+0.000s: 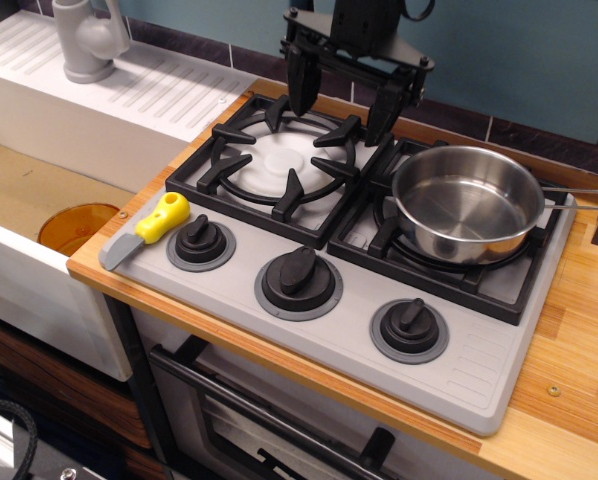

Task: End effector reaching pot or pan

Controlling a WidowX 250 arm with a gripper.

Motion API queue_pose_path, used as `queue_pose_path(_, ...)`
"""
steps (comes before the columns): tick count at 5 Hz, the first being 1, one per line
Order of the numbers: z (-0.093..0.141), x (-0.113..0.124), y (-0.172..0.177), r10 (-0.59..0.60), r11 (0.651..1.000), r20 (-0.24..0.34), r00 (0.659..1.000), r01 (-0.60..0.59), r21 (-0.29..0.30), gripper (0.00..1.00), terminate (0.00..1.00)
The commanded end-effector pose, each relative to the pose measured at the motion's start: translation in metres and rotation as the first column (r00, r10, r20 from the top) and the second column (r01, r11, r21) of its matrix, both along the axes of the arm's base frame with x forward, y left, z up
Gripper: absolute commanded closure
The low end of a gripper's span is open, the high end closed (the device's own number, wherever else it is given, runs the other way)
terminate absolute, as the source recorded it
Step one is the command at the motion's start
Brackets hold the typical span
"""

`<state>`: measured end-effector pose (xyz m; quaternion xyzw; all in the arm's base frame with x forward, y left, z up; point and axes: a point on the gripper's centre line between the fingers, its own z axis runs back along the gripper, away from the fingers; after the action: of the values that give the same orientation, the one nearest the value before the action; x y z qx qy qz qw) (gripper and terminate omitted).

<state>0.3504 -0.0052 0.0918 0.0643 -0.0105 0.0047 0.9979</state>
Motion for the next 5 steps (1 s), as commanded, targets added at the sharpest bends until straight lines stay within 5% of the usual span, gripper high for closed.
queue_pose_path(1,0.015,0.006,-0.025,0.025,0.999,0.096,0.995,-0.023,-0.025,0.00,0.00)
queue_pose_path(5,-0.019,0.021,-0.047,0.026,0.998,0.146,0.989,-0.018,-0.060,0.00,0.00)
